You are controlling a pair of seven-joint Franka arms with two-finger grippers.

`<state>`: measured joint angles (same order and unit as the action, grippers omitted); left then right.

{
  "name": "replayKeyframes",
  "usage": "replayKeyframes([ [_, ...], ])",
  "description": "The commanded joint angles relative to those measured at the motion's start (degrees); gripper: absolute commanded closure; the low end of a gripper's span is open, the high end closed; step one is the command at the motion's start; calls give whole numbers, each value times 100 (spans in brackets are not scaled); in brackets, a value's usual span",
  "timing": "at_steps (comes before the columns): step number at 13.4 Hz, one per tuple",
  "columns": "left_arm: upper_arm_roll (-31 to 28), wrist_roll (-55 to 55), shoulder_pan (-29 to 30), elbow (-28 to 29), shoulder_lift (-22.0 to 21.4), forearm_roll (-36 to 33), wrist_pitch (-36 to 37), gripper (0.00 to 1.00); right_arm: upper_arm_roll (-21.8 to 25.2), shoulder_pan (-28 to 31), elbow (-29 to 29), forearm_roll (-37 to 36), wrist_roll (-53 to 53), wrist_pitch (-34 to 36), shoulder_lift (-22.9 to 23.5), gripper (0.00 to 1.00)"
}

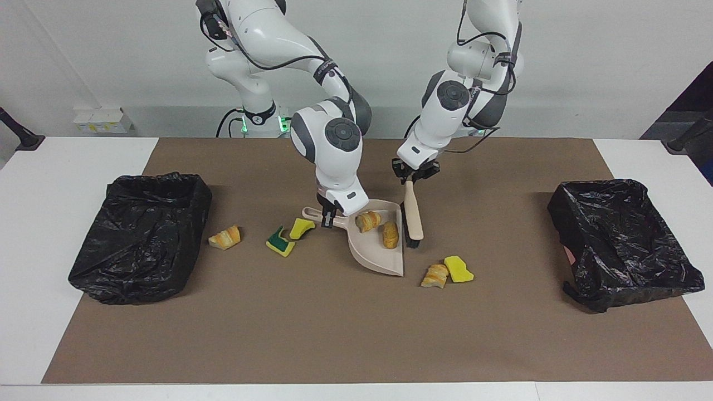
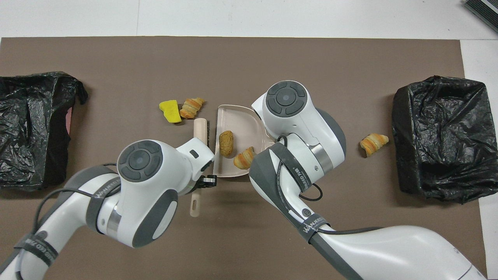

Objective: Sweep and dump trash in bin
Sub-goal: 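Sweep the lumps and rolls with the brush toward the held dustpan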

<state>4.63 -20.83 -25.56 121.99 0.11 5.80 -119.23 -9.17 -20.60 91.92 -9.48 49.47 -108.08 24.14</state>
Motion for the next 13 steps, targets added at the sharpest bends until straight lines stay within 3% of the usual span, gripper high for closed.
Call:
replayKeyframes([
  [1, 3, 429, 568, -911, 471, -849, 488, 100, -49, 47, 81, -80, -52, -117, -50, 100],
  [4, 3, 1209, 1210, -1764, 1261, -1544, 375, 100, -49, 47, 81, -71, -52, -117, -50, 100],
  [7, 3, 2071, 1659, -1916, 1720, -2046, -231, 100, -49, 47, 81, -71, -60, -126, -50, 100],
  [13, 64, 2224, 1037, -1460, 1669, -2012, -153, 100, -49, 47, 72, -63, -96, -126, -50, 100],
])
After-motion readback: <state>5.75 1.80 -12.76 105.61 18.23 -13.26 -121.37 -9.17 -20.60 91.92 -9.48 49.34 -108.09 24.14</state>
